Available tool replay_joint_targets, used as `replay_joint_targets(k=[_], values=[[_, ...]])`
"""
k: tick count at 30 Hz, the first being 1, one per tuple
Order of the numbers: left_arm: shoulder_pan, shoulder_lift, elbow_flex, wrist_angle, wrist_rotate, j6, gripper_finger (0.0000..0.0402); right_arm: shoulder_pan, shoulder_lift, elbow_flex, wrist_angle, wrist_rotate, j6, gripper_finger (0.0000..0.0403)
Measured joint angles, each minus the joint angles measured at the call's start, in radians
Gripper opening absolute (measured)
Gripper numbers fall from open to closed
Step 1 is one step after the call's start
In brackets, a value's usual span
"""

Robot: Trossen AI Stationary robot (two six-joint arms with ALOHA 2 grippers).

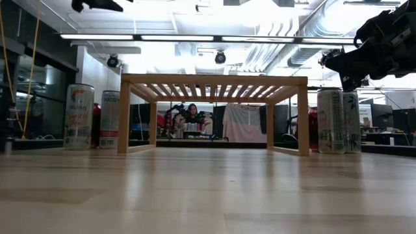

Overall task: Place canned beverage on shelf
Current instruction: Put the left white yellow soda can on the shelf

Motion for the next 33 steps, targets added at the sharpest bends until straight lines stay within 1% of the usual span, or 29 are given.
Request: replay_joint_targets(k=[3,5,9,11,14,16,17,20,22,23,25,27,28,31,33], values=[[0.051,0.046,0.090,-0.157,0.117,-0.084,0.0236,0.000,0.000,0.000,0.000,0.000,0.000,0.0000],[0.079,0.058,0.113,-0.179,0.214,-0.095,0.0244,0.000,0.000,0.000,0.000,0.000,0.000,0.0000],[0.123,0.057,0.115,-0.172,0.393,-0.066,0.0248,0.000,0.000,0.000,0.001,0.000,-0.021,0.0000],[0.137,0.056,0.115,-0.173,0.439,-0.064,0.0248,0.000,0.000,0.000,0.010,0.012,-0.131,0.0000],[0.143,0.050,0.115,-0.173,0.471,-0.062,0.0248,0.000,0.000,0.000,0.079,0.015,-0.236,0.0000],[0.143,0.045,0.115,-0.174,0.482,-0.052,0.0248,-0.001,0.000,0.000,0.118,0.025,-0.268,0.0000],[0.143,0.041,0.115,-0.174,0.485,-0.044,0.0248,-0.002,0.001,0.000,0.161,0.050,-0.261,0.0000],[0.143,0.028,0.115,-0.174,0.486,-0.037,0.0248,-0.002,0.000,0.000,0.387,0.112,-0.123,0.0000],[0.143,0.021,0.115,-0.173,0.485,-0.030,0.0248,-0.002,0.000,0.000,0.574,0.172,0.024,0.0000],[0.143,0.016,0.115,-0.174,0.484,-0.018,0.0248,-0.002,0.000,0.000,0.657,0.218,0.097,0.0000],[0.143,0.011,0.115,-0.172,0.479,0.008,0.0248,-0.002,0.000,0.000,0.783,0.349,0.222,0.0000],[0.143,0.009,0.115,-0.164,0.479,0.021,0.0248,-0.003,0.000,0.000,0.840,0.467,0.305,0.0000],[0.143,0.009,0.115,-0.156,0.479,0.025,0.0248,-0.003,0.000,0.000,0.848,0.501,0.335,0.0000],[0.143,0.008,0.115,-0.146,0.479,0.037,0.0248,-0.002,0.023,0.013,0.852,0.528,0.457,0.0000],[0.143,0.009,0.115,-0.144,0.478,0.043,0.0248,-0.002,0.074,0.053,0.853,0.534,0.509,0.0000]])
